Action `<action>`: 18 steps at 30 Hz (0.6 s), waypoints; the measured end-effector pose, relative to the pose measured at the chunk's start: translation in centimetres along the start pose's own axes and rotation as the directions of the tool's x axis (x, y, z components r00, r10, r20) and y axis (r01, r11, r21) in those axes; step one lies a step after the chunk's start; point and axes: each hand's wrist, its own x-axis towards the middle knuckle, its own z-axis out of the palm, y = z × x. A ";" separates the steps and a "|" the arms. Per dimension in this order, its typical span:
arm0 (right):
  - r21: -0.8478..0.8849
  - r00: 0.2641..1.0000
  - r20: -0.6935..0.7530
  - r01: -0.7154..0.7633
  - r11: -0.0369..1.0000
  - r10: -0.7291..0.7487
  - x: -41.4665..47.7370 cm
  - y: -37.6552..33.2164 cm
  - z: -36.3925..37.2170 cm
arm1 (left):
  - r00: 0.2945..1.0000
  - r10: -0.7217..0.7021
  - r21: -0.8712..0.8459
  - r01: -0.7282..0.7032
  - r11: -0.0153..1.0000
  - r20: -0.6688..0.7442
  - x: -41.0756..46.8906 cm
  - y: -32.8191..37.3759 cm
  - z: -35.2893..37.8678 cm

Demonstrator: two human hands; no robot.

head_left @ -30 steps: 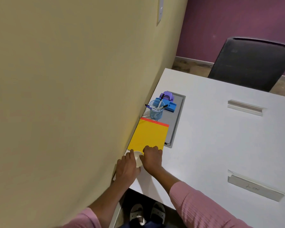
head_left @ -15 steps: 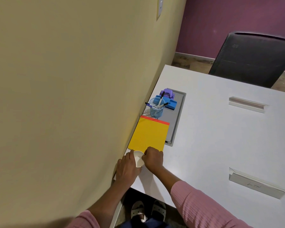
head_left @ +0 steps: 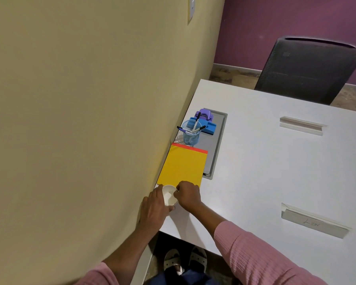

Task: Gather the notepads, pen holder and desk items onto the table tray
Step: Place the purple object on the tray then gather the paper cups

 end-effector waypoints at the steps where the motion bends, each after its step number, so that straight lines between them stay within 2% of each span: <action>1: 0.014 1.000 0.007 -0.001 1.000 0.001 -0.1 -0.1 -0.2 | 1.000 0.008 -0.004 -0.008 1.000 -0.010 -0.1 -0.1 -0.2; 4: 0.074 1.000 0.009 -0.011 0.997 0.011 -0.5 -0.6 -0.9 | 0.998 0.032 -0.066 -0.035 0.997 -0.044 -0.4 -0.4 -1.1; 7: 0.161 1.000 -0.003 -0.021 0.987 0.022 -1.0 -0.8 -2.2 | 0.994 0.033 -0.208 -0.055 0.977 -0.108 -1.1 -0.4 -2.1; 13: 0.378 0.994 -0.091 -0.023 0.926 0.062 -2.6 -1.1 -4.9 | 0.971 0.027 -0.368 -0.116 0.923 -0.238 -2.3 1.2 -4.0; 18: 0.472 0.981 -0.153 -0.037 0.881 0.123 -4.3 -0.9 -6.8 | 0.961 0.044 -0.402 -0.156 0.902 -0.274 -1.9 2.5 -4.5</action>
